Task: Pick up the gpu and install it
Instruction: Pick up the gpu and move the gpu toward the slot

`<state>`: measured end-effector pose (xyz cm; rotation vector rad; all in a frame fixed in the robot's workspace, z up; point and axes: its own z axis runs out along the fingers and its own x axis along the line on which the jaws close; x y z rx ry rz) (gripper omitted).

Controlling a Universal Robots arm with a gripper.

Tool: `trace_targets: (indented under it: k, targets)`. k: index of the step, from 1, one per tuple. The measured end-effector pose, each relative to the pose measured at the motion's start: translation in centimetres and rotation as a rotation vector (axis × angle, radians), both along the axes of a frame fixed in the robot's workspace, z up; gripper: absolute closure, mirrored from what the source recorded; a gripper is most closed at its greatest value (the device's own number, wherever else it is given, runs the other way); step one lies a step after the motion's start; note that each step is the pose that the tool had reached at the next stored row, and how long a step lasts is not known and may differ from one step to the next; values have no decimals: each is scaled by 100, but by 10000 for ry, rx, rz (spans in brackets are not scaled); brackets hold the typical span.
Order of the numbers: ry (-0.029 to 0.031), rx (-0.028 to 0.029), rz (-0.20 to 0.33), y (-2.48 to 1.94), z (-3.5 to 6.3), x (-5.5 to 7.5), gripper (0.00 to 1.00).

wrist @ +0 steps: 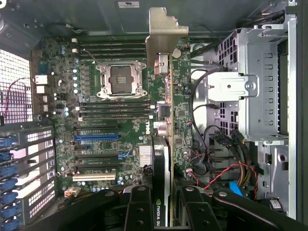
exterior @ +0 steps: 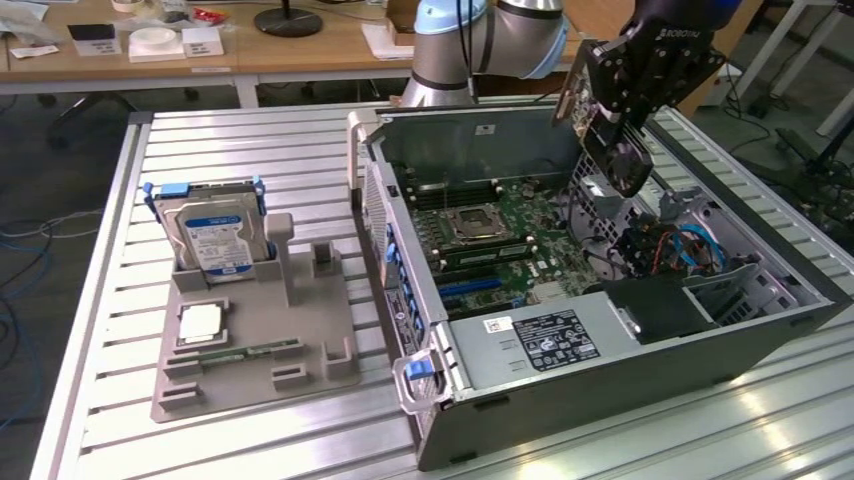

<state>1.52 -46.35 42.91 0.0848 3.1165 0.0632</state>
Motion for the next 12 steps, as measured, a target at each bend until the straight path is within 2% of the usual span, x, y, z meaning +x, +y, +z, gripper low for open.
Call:
trace_targets:
  k: [4,9,12]
  targets:
    - [0,1,1,0,0,6,73]
    - [0,12,1,0,0,130,73]
    - [0,12,-1,3,-1,162,73]
